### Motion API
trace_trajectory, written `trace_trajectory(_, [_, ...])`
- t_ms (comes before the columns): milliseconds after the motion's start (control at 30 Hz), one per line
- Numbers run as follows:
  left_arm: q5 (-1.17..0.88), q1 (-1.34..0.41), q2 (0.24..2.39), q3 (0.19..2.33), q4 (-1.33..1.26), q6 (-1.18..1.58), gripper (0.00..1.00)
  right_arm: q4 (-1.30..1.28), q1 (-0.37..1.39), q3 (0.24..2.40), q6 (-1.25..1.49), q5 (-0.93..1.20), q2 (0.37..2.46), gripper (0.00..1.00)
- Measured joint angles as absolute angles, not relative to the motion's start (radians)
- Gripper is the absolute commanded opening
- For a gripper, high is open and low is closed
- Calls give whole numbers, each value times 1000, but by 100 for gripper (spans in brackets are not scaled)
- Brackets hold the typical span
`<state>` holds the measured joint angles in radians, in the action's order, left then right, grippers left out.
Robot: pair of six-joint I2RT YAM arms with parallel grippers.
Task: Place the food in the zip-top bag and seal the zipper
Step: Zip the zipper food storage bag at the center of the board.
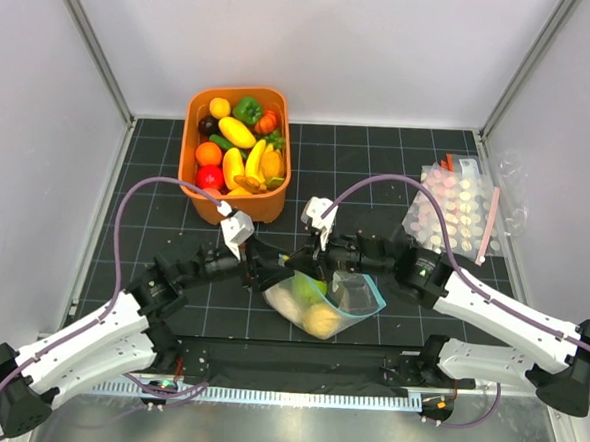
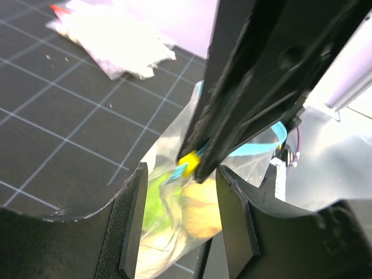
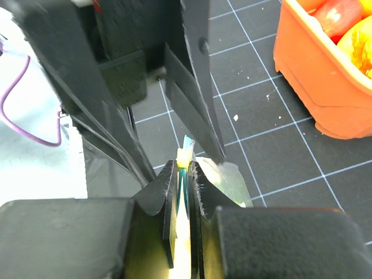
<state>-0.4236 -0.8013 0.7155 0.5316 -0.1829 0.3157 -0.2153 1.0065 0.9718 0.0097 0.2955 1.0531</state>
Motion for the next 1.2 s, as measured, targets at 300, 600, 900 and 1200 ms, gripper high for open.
trace_trajectory(300, [-459,-801,770,532,-182,319,48,-210,1007,965,10,295,998,1])
trace_trajectory(600, [-474,-801,761,531,-186,332,0,-205,1007,965,10,295,988,32])
trace_trajectory(900, [-483,-801,748,519,-192,333,0,-178,1007,961,17,268,988,55])
trace_trajectory(1200, [-519,-801,785,519,-195,334,0,-165,1007,949,25,251,988,11])
